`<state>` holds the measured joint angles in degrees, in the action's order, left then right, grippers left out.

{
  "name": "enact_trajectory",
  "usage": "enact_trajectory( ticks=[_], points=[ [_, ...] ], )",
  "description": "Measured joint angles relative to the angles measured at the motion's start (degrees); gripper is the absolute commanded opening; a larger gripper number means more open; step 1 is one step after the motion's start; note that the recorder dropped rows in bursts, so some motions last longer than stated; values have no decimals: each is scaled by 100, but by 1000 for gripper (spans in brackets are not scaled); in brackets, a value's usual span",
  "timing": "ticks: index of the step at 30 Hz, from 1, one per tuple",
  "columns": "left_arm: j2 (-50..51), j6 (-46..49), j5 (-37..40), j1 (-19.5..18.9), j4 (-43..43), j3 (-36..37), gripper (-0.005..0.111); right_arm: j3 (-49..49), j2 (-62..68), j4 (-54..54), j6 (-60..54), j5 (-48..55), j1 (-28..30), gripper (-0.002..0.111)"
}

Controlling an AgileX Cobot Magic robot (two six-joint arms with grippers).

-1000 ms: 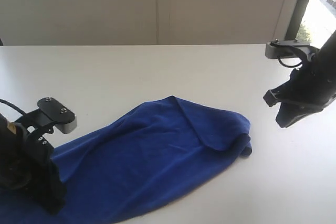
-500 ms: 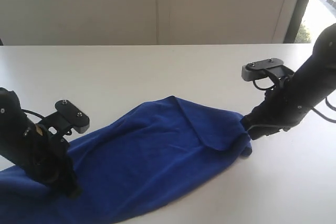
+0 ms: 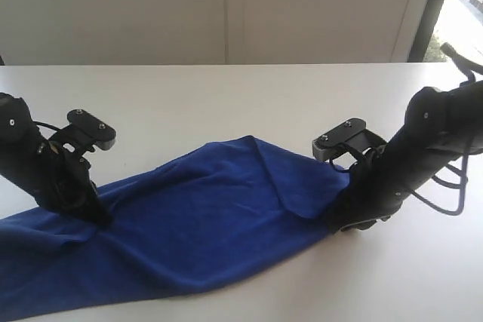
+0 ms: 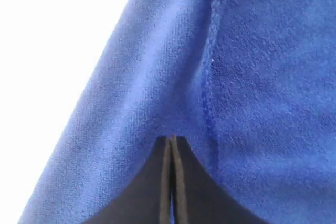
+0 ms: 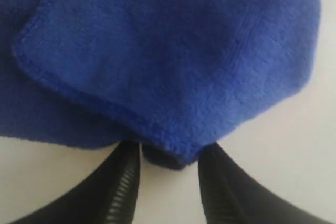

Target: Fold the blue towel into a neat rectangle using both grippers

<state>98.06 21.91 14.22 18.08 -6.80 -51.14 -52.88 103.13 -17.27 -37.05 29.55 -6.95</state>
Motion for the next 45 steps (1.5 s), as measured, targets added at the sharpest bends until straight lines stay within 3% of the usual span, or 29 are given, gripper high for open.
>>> enact_trajectory(
  ticks=[11,18,25,32,41,45],
  points=[
    [0,85,122,0,38,-85,0,0,236,0,0,-507,-161,34],
    [0,85,145,0,38,-85,0,0,236,161,0,-546,-161,0],
    [0,85,145,0,60,-85,0,0,93,971,575,-167,-161,0],
    [0,85,145,0,126,-85,0,-199,-500,2870,1861,1397,-161,0],
    [0,96,206,0,126,-85,0,-242,-1025,3133,2194,2556,-161,0],
    [0,473,898,10,-417,-292,0,-242,-1035,3120,2296,2638,-161,0]
  ],
)
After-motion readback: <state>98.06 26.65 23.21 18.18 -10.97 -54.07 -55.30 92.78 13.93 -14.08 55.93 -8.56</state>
